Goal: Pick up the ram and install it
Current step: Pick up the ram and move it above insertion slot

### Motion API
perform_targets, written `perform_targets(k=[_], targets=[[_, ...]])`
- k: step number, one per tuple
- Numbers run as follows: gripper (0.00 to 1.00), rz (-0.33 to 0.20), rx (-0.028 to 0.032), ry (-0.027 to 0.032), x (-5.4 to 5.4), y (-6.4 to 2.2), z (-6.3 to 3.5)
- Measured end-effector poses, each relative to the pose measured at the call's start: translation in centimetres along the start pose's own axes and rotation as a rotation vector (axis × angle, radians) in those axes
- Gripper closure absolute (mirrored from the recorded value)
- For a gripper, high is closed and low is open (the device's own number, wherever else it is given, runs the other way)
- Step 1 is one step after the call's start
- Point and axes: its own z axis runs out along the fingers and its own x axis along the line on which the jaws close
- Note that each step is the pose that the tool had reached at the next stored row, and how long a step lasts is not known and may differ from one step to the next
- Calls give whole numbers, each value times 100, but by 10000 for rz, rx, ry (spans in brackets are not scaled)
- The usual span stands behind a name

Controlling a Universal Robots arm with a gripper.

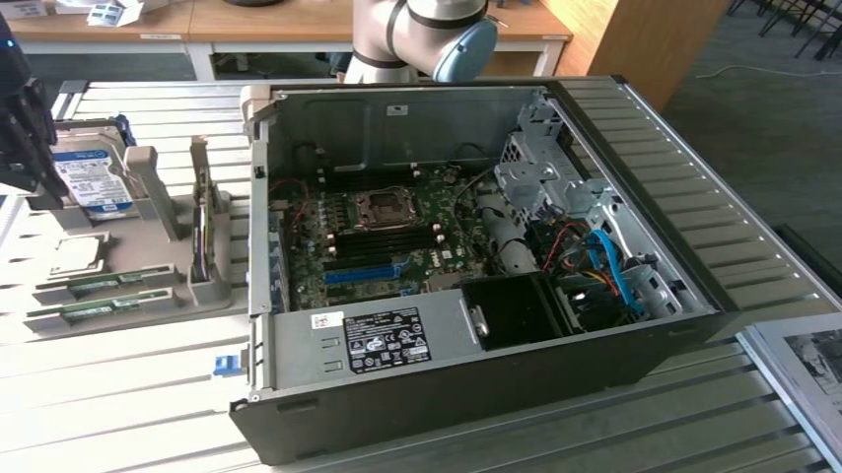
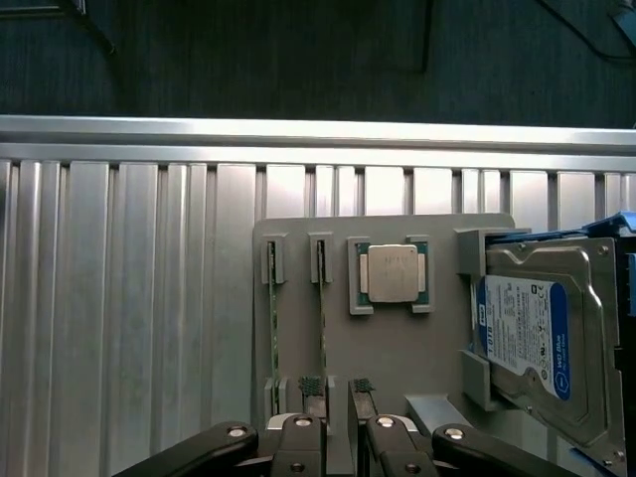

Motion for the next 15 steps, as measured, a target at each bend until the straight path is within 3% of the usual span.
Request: perform_targets(k=[15], targets=[[76, 0, 0, -1, 1, -6, 129]])
